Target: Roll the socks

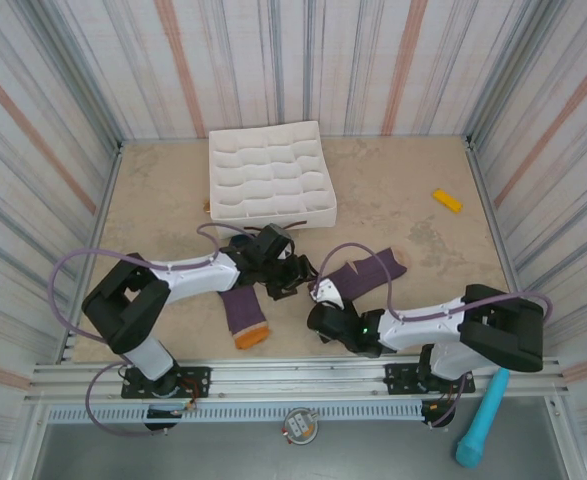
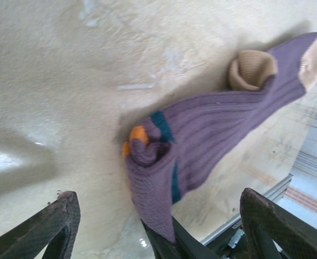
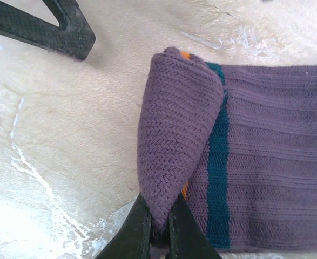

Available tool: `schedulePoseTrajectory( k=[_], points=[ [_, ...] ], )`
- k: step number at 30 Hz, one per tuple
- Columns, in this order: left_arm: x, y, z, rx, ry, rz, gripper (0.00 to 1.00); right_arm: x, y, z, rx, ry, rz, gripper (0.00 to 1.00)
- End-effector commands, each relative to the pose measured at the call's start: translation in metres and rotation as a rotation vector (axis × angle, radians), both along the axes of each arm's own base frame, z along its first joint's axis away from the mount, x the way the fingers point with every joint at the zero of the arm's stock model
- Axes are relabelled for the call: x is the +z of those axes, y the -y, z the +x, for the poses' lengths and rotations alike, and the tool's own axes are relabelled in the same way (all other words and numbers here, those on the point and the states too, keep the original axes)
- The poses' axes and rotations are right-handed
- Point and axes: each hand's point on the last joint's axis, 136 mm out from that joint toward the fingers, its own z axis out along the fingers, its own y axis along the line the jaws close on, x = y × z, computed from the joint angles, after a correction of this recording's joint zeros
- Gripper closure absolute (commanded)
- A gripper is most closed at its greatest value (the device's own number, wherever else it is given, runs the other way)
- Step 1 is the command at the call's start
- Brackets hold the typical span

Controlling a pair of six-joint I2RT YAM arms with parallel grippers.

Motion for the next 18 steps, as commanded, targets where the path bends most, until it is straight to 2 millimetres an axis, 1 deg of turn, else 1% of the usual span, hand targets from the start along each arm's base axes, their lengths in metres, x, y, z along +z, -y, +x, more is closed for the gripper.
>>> schedulePoseTrajectory(
  k=[1, 3, 8, 12, 15, 18],
  points=[
    [0.005, -0.007, 0.006, 0.023, 0.04, -0.003, 0.21, -0.025, 0.014, -0.02, -0.014, -0.185, 0.079, 1.0],
    [0.005, -0.007, 0.005, 0.02, 0.037, -0.004, 0.22, -0.028, 0.018, -0.022, -0.036, -0.249, 0.166, 1.0],
    [0.002, -0.007, 0.004, 0.019, 0.036, -0.01, 0.26, -0.026, 0.029, -0.024, -0.081, -0.352, 0.31, 1.0],
    [-0.001, -0.005, 0.004, 0.018, 0.032, -0.013, 0.28, -0.028, 0.036, -0.024, -0.112, -0.454, 0.378, 1.0],
    [-0.003, -0.003, 0.003, 0.013, 0.034, -0.015, 0.29, -0.029, 0.038, -0.022, -0.138, -0.515, 0.457, 1.0],
    [-0.003, 0.001, 0.0, 0.004, 0.042, -0.019, 0.3, -0.023, 0.039, -0.019, -0.156, -0.566, 0.542, 1.0]
  ],
)
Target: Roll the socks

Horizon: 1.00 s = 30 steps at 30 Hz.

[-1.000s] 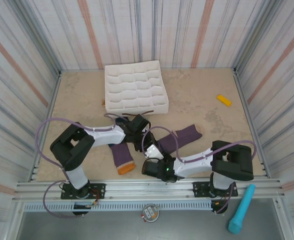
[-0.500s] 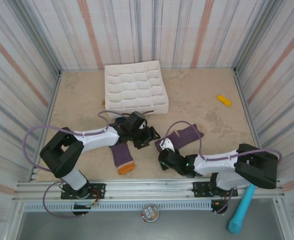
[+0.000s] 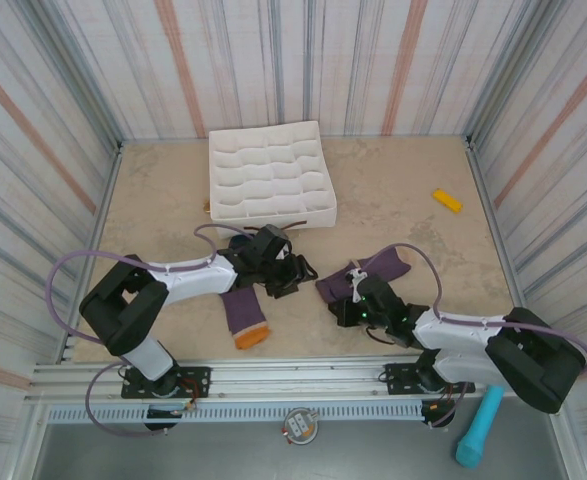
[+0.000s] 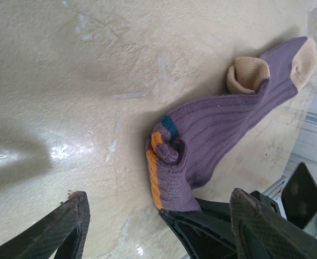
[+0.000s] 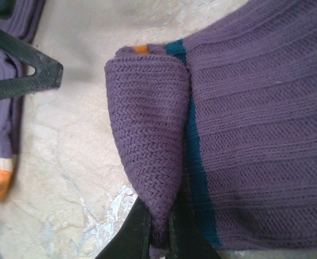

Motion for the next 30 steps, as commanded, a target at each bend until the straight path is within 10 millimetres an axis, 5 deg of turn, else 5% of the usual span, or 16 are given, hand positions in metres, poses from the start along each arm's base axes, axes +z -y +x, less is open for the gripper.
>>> schedulePoseTrajectory(
  k=[1, 10, 30],
  points=[
    [-0.004, 0.002, -0.003, -0.004, 0.017, 0.006, 0.3, -0.023, 0.013, -0.026, 0.008, -0.201, 0.032, 1.0],
    [-0.011, 0.012, -0.006, -0.051, 0.076, 0.048, 0.35, -0.013, 0.034, -0.012, -0.113, -0.361, 0.178, 1.0],
    [-0.028, 0.036, -0.006, -0.105, 0.115, 0.04, 0.48, -0.028, 0.029, -0.001, -0.132, -0.583, 0.243, 1.0]
  ],
)
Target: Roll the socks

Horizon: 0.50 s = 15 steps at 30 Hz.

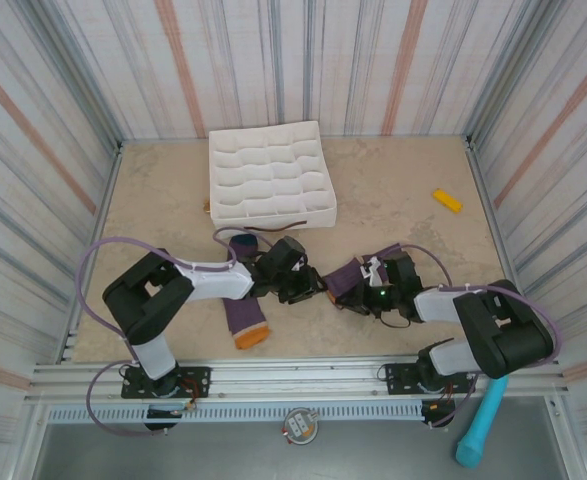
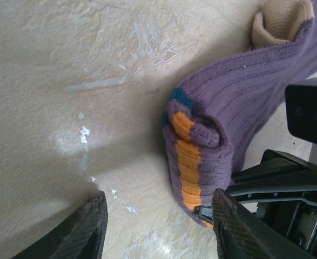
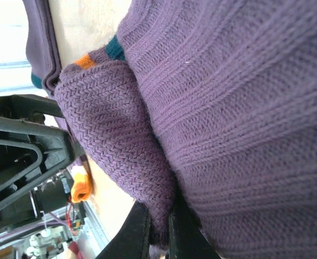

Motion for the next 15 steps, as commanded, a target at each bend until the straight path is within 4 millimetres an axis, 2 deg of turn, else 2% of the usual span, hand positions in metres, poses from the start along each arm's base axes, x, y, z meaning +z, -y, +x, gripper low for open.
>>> schedulePoseTrajectory(
  k=[1, 7, 12, 15],
  points=[
    [0.0, 0.006, 0.008, -0.01, 0.044, 0.01, 0.48, -0.024, 0.011, -0.016, -0.041, -0.153, -0.059, 1.0],
    [-0.003, 0.01, 0.012, -0.008, 0.047, 0.007, 0.49, -0.028, 0.011, -0.015, -0.048, -0.167, -0.057, 1.0],
    [-0.013, 0.011, 0.012, -0.01, 0.032, 0.022, 0.5, -0.028, 0.012, -0.012, -0.06, -0.17, -0.047, 1.0],
    [-0.02, 0.01, 0.01, -0.011, 0.013, 0.026, 0.59, -0.028, 0.012, -0.012, -0.059, -0.171, -0.041, 1.0]
  ],
)
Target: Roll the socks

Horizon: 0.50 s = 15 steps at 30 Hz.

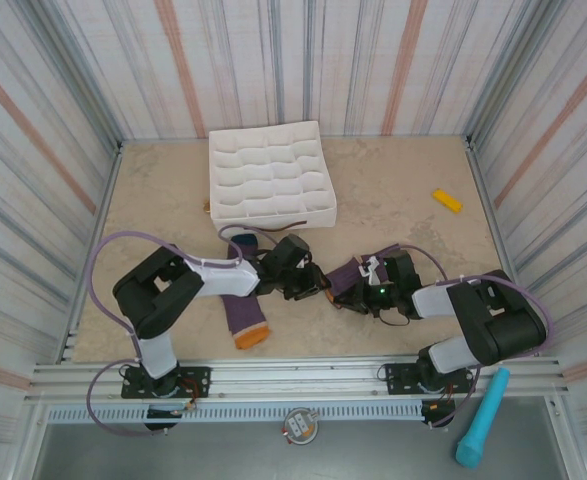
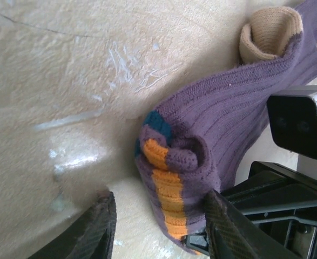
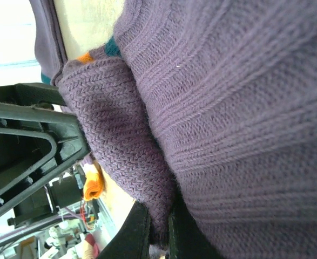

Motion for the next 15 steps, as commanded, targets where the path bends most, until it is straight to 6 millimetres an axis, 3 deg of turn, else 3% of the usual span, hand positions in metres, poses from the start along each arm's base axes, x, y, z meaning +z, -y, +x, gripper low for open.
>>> schedulePoseTrajectory(
  k=[1, 9, 14, 15],
  points=[
    [-0.018, -0.003, -0.002, -0.009, -0.02, 0.042, 0.64, -0.027, 0.015, -0.013, -0.058, -0.13, -0.085, 1.0],
    [-0.033, -0.013, -0.002, 0.014, -0.081, 0.083, 0.65, -0.023, 0.014, -0.01, -0.06, -0.122, -0.064, 1.0],
    [-0.034, -0.023, 0.002, 0.045, -0.092, 0.119, 0.84, -0.019, 0.012, -0.006, -0.049, -0.108, -0.064, 0.99],
    [-0.034, -0.025, 0.003, 0.051, -0.095, 0.126, 0.89, -0.018, 0.012, -0.006, -0.041, -0.103, -0.065, 0.92]
  ],
)
